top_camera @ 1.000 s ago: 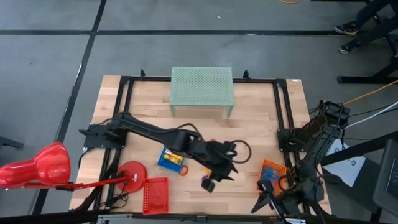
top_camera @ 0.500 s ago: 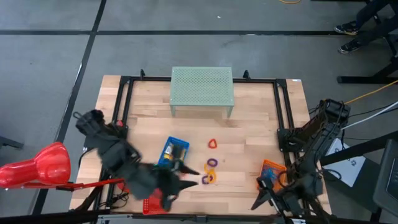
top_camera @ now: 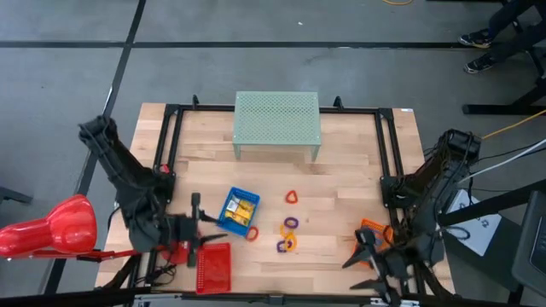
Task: Pick & Place Office Desk Supplies
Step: Put the top orange spiral band into the red bin
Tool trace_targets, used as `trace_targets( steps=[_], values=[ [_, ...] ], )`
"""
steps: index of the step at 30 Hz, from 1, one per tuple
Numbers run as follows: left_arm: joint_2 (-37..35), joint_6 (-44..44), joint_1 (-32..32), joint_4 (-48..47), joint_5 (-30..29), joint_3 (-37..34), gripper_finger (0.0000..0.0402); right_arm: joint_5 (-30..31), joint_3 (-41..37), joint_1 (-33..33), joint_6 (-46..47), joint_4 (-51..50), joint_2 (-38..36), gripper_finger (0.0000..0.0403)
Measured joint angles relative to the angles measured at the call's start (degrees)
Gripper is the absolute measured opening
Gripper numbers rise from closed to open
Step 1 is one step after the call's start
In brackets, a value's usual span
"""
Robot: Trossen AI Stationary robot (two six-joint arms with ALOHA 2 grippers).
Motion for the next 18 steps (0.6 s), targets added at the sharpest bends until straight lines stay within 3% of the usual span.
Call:
trace_targets(
  steps=[4,11,15,18],
  values=[
    [-7.69,-3.52,-0.21,5.26,-0.63,-13.74,0.0127,-0.16,-7.88,1.14,-1.02,4.47,-8.02,0.0242],
    [-18.8,-5.56,3.42,6.19,-1.96,-26.42,0.0127,-1.2,-20.27,1.0,-4.5,4.83,-26.72,0.0242],
    [-25.56,-5.74,6.68,7.0,2.89,-32.74,0.0127,1.52,-23.01,0.72,-7.04,1.82,-31.97,0.0242],
    [-28.46,-5.75,8.5,13.89,8.76,-39.29,0.0127,3.65,-25.21,0.33,-4.71,0.92,-33.53,0.0242]
  ],
)
